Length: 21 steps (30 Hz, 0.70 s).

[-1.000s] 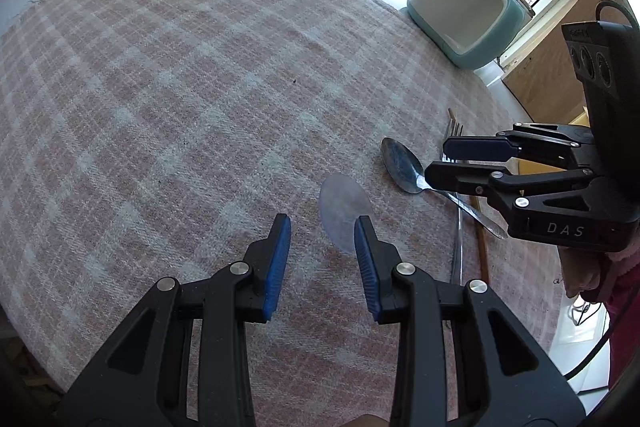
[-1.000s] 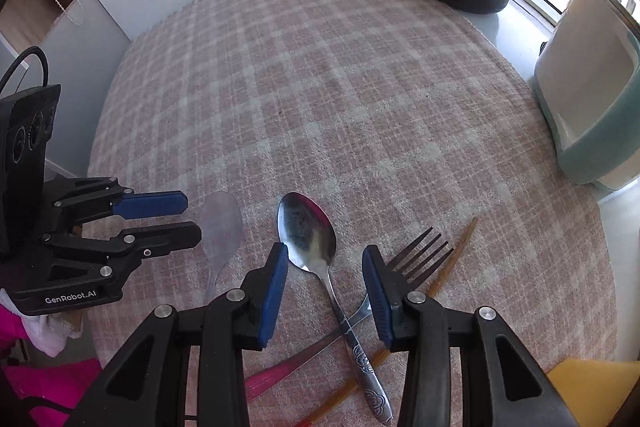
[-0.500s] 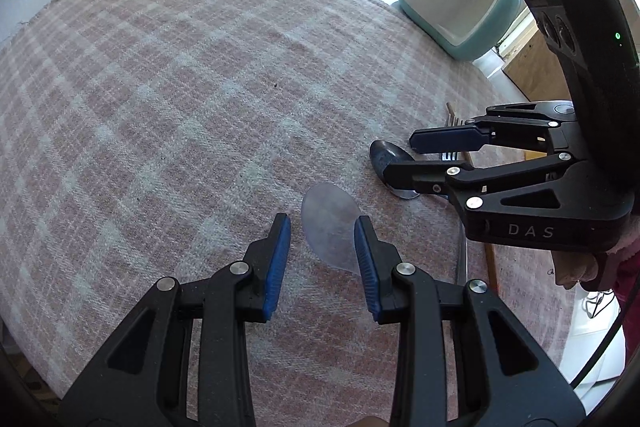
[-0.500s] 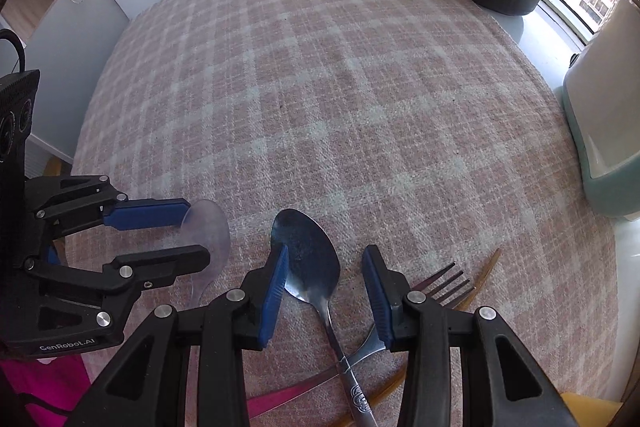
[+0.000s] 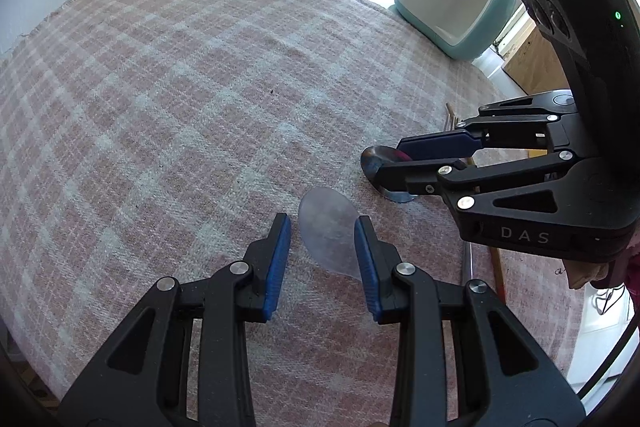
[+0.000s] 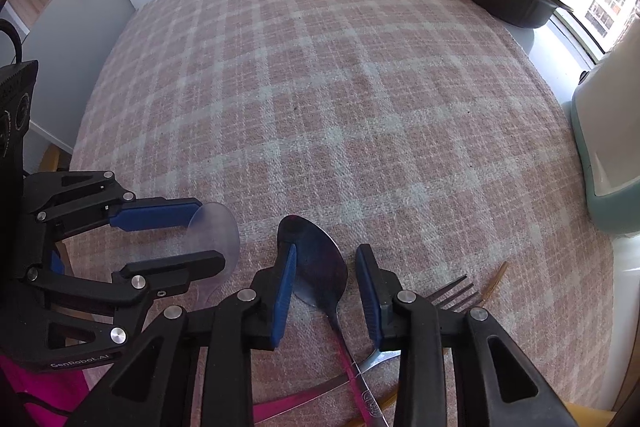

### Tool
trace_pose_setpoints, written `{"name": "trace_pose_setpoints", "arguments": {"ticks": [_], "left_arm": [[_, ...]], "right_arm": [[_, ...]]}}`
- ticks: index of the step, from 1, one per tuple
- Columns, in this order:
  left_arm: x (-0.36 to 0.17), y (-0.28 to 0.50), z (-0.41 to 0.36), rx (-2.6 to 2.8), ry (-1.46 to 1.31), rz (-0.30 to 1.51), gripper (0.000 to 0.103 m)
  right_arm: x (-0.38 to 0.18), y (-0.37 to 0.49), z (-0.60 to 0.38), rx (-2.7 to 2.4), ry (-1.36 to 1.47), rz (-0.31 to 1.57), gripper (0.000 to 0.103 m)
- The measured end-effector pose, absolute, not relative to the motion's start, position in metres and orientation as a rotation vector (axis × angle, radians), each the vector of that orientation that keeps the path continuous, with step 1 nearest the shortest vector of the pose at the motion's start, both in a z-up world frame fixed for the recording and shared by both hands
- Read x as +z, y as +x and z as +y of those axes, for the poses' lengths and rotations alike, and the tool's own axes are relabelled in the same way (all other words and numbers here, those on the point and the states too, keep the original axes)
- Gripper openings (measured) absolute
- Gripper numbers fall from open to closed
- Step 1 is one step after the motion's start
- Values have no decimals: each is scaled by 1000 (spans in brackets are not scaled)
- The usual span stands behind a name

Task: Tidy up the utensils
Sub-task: 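Close the left gripper on the clear spoon while the right gripper closes on the metal spoon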

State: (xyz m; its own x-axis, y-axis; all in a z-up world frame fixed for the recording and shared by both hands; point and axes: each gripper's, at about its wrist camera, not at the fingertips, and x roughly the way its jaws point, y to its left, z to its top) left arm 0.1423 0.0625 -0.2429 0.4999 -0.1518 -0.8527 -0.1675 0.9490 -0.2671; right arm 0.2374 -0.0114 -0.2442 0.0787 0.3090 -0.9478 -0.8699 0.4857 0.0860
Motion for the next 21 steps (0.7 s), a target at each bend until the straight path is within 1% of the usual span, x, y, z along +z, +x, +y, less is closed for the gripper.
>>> {"name": "trace_pose_setpoints", "arguments": {"ticks": [1,3,4,6,7,9,14,21], "left_arm": [[-243,143,62,11,-332,1052,33],[-243,143,62,17,-330,1050,31],[-244,143,62,23,-331,1049,30],[-244,142,63,36,-331,1048,21],[-244,142,64,38,-336,1047,19],[-244,142,66,39,-340,1048,11],[-242,139,67,37,-355,1040,8],[-239,138,66,29,-360,1034,6]], "right_arm": [[-244,237,-11,963,-598,1177,24],[-244,237,-12,954,-587,1180,18],[-244,238,-13,951,-575,1185,13],[-244,240,-17,952,-542,1201,8],[-243,241,-18,953,-529,1205,6],[-242,244,-23,956,-509,1210,4],[-236,245,-31,957,-470,1218,0],[-230,238,-32,959,-476,1213,0]]}}
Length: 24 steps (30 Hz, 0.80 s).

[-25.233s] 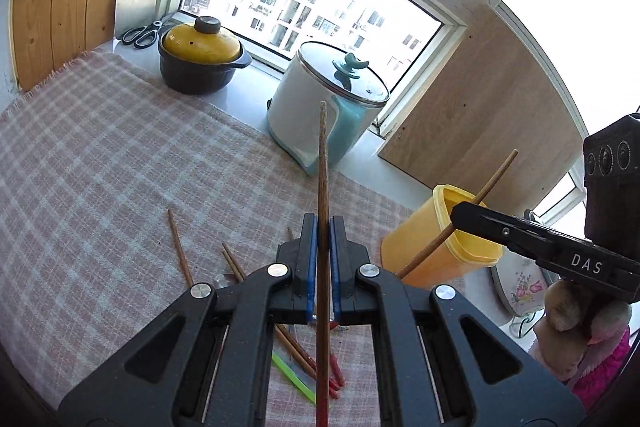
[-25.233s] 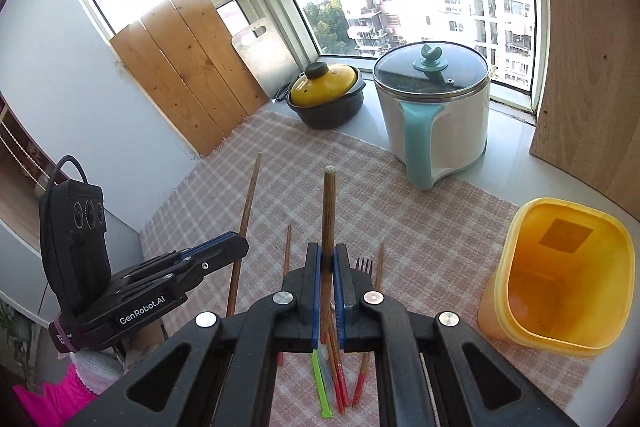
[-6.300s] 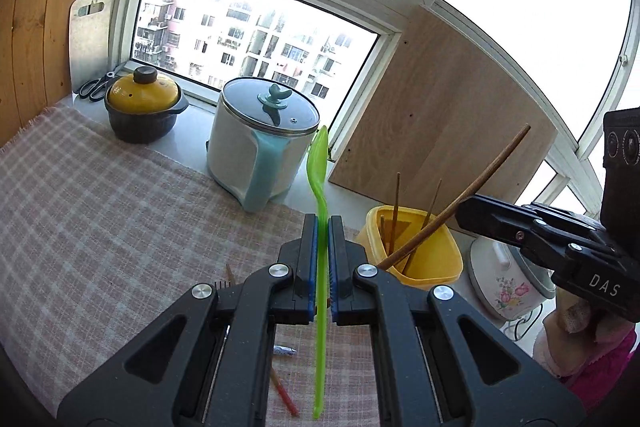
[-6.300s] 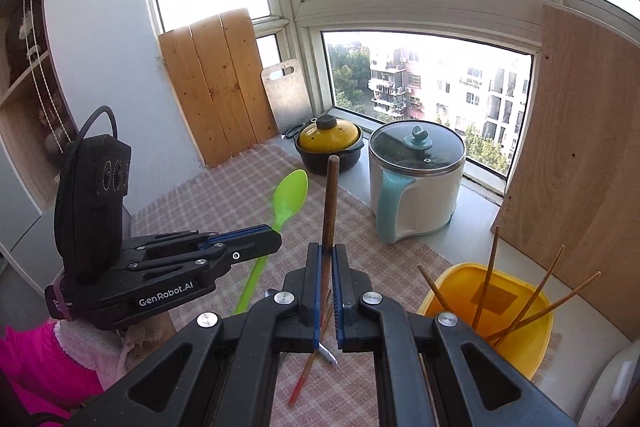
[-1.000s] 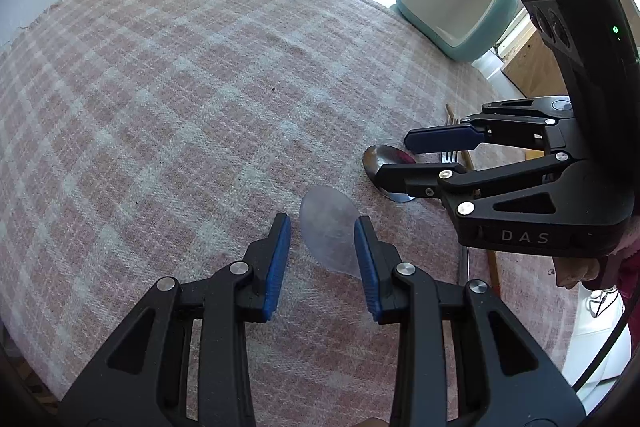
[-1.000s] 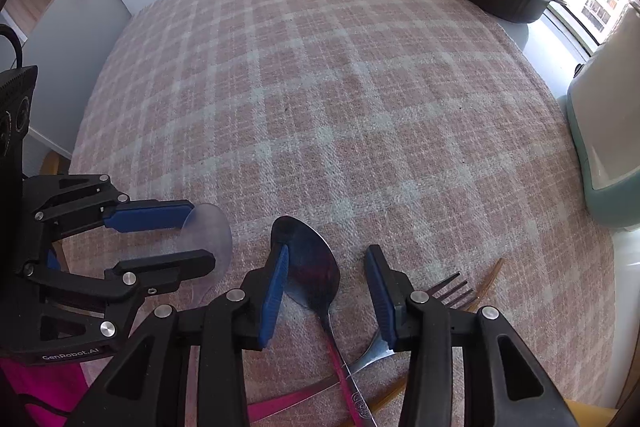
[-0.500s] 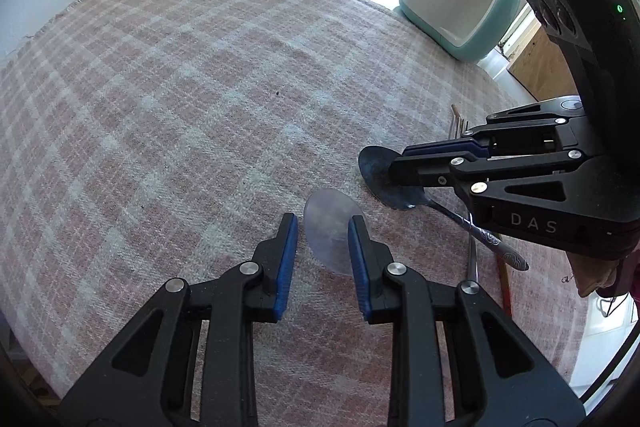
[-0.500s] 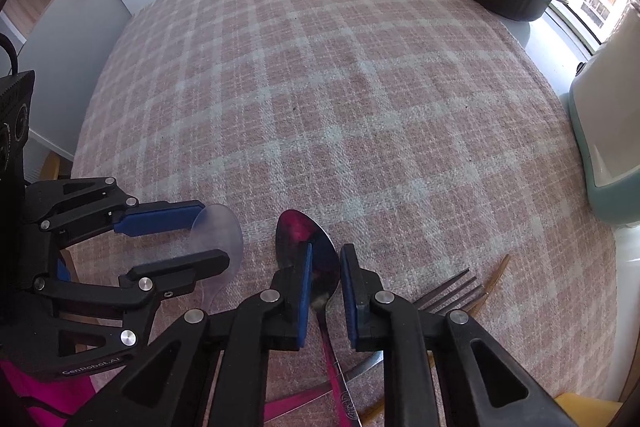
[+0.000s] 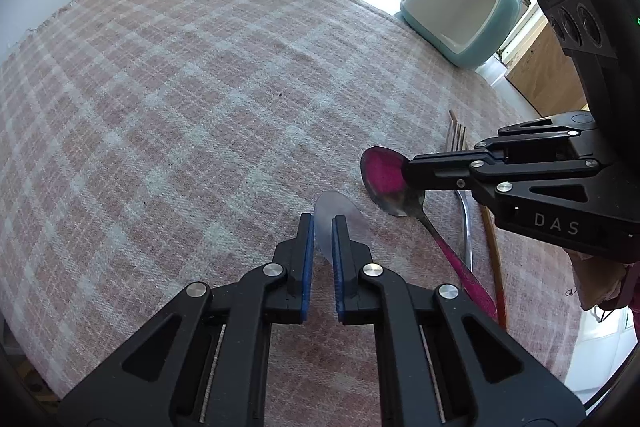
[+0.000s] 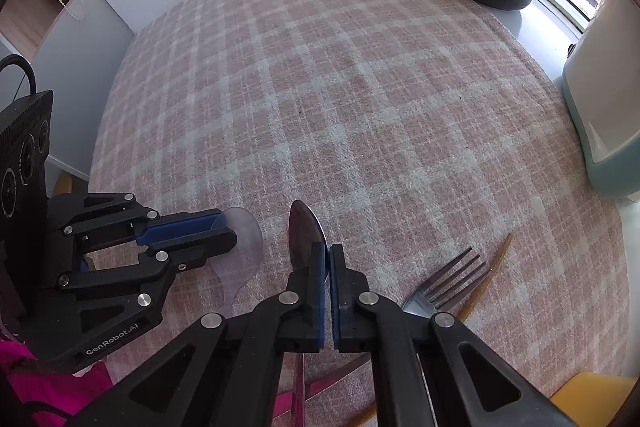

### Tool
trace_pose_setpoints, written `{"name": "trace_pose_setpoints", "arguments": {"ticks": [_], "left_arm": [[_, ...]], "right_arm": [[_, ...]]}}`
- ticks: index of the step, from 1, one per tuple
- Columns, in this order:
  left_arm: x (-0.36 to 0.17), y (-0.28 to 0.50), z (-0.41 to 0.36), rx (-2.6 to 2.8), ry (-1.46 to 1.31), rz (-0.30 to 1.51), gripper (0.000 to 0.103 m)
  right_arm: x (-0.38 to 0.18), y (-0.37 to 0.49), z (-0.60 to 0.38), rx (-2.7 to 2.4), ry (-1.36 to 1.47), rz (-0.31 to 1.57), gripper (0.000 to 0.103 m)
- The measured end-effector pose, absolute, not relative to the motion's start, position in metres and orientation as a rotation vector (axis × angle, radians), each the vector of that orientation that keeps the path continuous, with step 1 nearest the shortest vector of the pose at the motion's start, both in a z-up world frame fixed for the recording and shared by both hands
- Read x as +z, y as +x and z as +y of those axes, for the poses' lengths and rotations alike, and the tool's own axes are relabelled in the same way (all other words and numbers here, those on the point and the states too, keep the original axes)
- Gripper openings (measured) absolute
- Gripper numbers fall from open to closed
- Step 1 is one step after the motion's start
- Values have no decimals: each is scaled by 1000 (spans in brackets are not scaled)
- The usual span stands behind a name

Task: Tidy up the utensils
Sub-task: 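Close the left gripper on the clear spoon while the right gripper closes on the metal spoon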

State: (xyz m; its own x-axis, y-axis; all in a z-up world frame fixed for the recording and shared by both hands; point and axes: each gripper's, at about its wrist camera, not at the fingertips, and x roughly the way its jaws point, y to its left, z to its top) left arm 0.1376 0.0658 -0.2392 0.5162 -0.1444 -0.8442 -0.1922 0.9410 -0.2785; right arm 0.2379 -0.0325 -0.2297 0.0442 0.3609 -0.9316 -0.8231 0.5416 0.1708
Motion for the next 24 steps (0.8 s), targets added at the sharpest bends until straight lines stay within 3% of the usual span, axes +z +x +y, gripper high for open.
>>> {"name": "trace_pose_setpoints", "arguments": {"ticks": [24], "left_arm": [[-239,138,67,27,-367,1034,6]], "right_arm": [[-242,227,-8,1017,-518,1243,5]]}}
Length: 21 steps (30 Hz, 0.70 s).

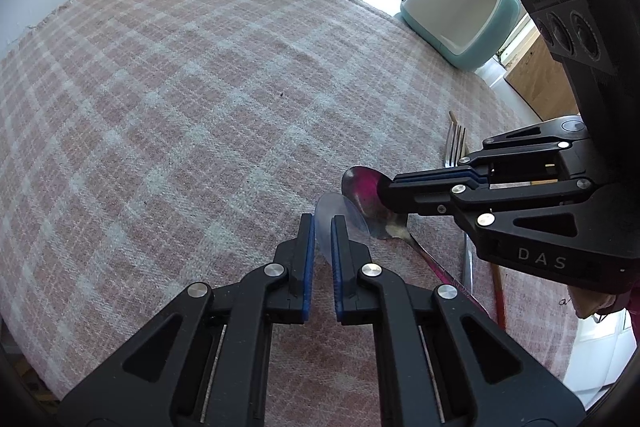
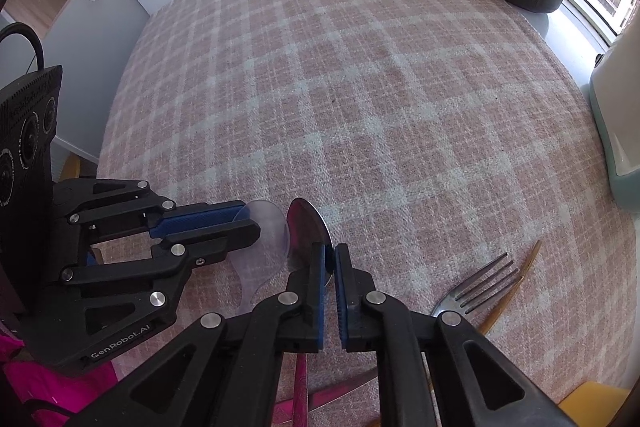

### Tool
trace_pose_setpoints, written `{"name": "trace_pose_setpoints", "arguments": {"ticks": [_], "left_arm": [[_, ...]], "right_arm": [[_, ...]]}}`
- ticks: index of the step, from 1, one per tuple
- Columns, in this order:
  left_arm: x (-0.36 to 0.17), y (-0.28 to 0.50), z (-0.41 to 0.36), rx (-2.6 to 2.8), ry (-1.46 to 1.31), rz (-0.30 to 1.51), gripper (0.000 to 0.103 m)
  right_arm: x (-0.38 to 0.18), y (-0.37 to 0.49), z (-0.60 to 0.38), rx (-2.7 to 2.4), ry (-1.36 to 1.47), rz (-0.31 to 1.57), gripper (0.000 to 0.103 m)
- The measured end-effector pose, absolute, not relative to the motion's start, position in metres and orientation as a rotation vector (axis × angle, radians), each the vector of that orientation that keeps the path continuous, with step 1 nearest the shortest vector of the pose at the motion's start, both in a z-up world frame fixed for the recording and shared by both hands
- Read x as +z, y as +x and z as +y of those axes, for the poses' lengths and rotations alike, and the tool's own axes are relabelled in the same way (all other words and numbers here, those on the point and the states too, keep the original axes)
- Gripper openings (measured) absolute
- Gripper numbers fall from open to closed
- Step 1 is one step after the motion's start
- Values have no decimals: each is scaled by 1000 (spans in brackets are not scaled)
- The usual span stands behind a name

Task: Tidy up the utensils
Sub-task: 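Close the left gripper on the clear spoon while the right gripper closes on the metal spoon, then lift both held spoons upright off the cloth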

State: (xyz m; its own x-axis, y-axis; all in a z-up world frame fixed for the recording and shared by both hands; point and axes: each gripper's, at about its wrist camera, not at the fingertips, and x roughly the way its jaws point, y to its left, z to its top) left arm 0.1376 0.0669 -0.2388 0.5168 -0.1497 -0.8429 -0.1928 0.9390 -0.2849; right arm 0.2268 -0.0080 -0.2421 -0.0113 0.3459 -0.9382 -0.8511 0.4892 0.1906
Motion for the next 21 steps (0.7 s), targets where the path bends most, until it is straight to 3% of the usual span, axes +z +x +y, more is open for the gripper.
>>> {"name": "trace_pose_setpoints", "arguments": {"ticks": [21], "left_arm": [[-231,137,65,17,-361,1013,2]], "right_arm": [[-223,218,-24,977,-479,1182,0]]}}
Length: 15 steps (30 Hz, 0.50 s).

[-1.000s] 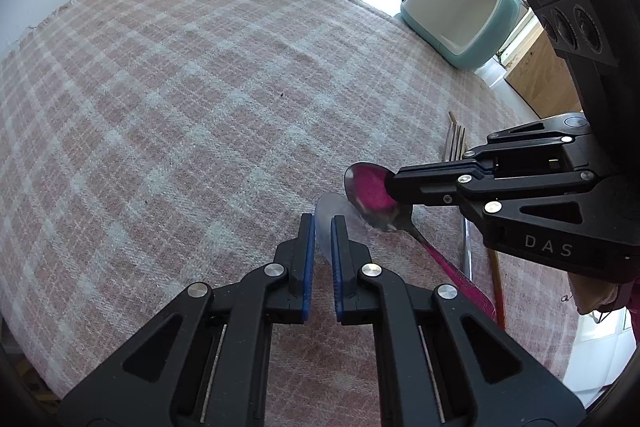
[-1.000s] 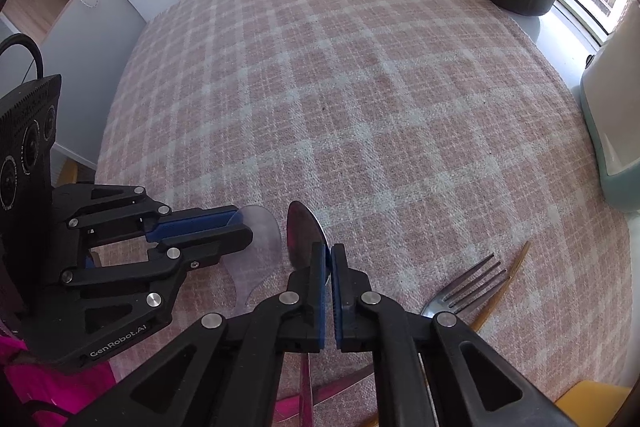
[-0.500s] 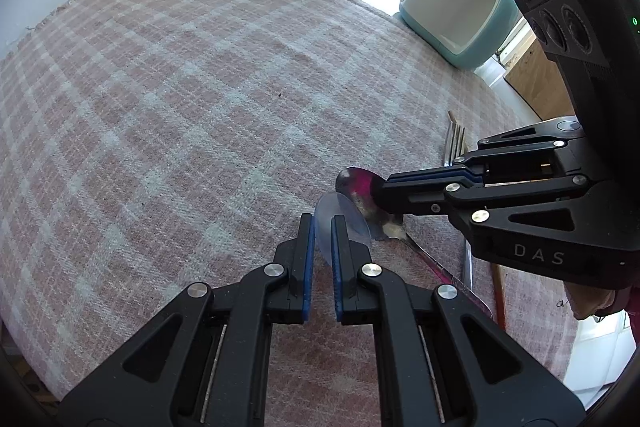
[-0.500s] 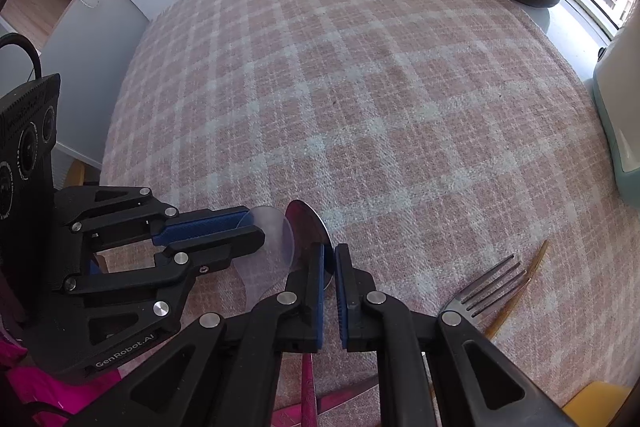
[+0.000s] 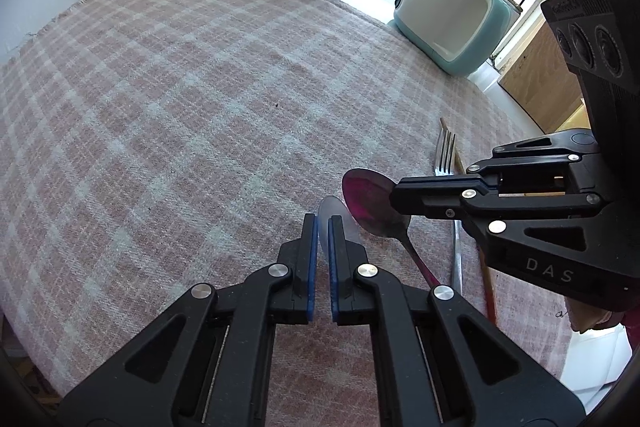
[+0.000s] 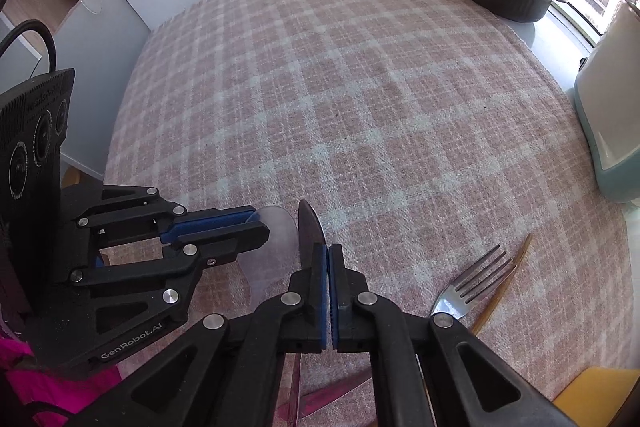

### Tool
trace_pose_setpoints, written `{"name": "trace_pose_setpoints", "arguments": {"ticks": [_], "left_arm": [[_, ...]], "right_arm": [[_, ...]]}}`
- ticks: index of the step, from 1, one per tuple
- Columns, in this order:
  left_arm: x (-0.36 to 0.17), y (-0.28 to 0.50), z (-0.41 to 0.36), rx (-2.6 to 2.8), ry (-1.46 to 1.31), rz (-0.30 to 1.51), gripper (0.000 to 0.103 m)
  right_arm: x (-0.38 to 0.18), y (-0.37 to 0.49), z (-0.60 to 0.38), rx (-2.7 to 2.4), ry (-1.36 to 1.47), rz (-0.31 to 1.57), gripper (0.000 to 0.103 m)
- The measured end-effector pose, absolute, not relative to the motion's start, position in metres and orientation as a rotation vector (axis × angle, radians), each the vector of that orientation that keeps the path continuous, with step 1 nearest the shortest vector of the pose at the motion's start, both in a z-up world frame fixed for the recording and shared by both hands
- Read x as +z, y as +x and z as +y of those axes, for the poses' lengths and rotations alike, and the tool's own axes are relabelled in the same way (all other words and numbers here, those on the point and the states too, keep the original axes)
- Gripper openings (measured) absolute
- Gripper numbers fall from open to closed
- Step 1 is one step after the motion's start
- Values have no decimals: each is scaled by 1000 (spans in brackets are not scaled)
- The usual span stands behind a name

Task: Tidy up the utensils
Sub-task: 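Lift both held spoons upright off the cloth, then carry the clear spoon and the metal spoon over the yellow bin with both tools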

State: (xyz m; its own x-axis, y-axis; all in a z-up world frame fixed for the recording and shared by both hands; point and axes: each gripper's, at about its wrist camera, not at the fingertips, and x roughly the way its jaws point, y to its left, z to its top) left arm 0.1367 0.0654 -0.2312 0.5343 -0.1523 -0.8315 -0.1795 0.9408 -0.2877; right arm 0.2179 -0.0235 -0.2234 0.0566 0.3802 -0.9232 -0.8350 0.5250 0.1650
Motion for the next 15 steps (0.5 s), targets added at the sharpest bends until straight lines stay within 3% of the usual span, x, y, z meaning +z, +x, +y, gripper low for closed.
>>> {"name": "trace_pose_setpoints", "arguments": {"ticks": [15], "left_arm": [[-191,125,61,1,-332,925,0]], "right_arm": [[-159,205,-65,908,-393,997,0]]}}
